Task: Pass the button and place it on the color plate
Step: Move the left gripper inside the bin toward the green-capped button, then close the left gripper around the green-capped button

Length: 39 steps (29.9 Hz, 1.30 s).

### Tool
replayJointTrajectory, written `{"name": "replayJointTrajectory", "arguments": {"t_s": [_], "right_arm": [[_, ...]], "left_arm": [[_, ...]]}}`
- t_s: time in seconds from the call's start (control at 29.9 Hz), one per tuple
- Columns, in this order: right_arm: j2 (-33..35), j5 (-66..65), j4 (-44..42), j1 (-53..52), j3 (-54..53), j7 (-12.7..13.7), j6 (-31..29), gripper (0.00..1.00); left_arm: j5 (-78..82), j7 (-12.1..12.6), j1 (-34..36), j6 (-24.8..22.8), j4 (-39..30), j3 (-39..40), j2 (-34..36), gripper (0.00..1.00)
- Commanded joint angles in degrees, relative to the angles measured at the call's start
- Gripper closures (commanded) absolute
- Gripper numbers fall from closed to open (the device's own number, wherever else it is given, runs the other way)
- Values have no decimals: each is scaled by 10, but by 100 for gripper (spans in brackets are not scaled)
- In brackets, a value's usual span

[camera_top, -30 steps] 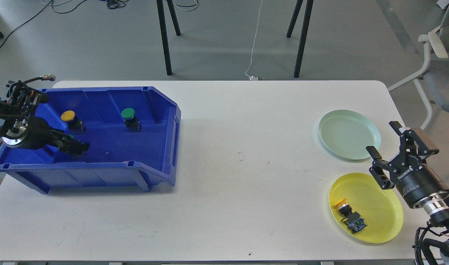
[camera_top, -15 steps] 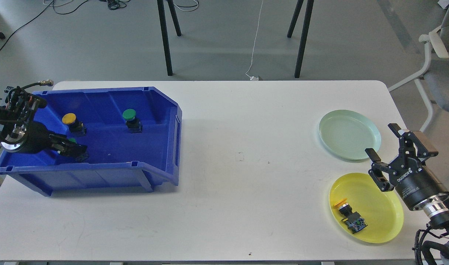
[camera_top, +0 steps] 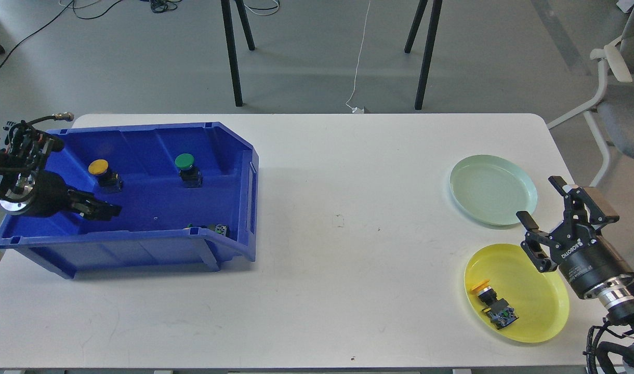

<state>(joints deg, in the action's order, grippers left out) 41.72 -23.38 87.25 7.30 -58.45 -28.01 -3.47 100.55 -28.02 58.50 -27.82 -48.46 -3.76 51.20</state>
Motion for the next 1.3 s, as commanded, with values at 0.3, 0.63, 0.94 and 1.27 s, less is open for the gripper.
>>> {"name": "replayJointTrajectory", "arguments": {"t_s": [0.3,0.63,0.94,1.27], "right_arm": [[0,0,-1,1,1,0,-11,9],[-1,0,-2,5,0,0,-12,9],[0,0,-6,11,0,0,-12,9],[0,0,-7,11,0,0,-15,9]], "left_arm": [[-17,0,4,-2,-9,2,0,27],[-62,0,29,-2,-124,100,28,26],[-63,0,22,-2,-93,106,-22,25],[-62,0,5,-2,-47,102,-59,23]]}}
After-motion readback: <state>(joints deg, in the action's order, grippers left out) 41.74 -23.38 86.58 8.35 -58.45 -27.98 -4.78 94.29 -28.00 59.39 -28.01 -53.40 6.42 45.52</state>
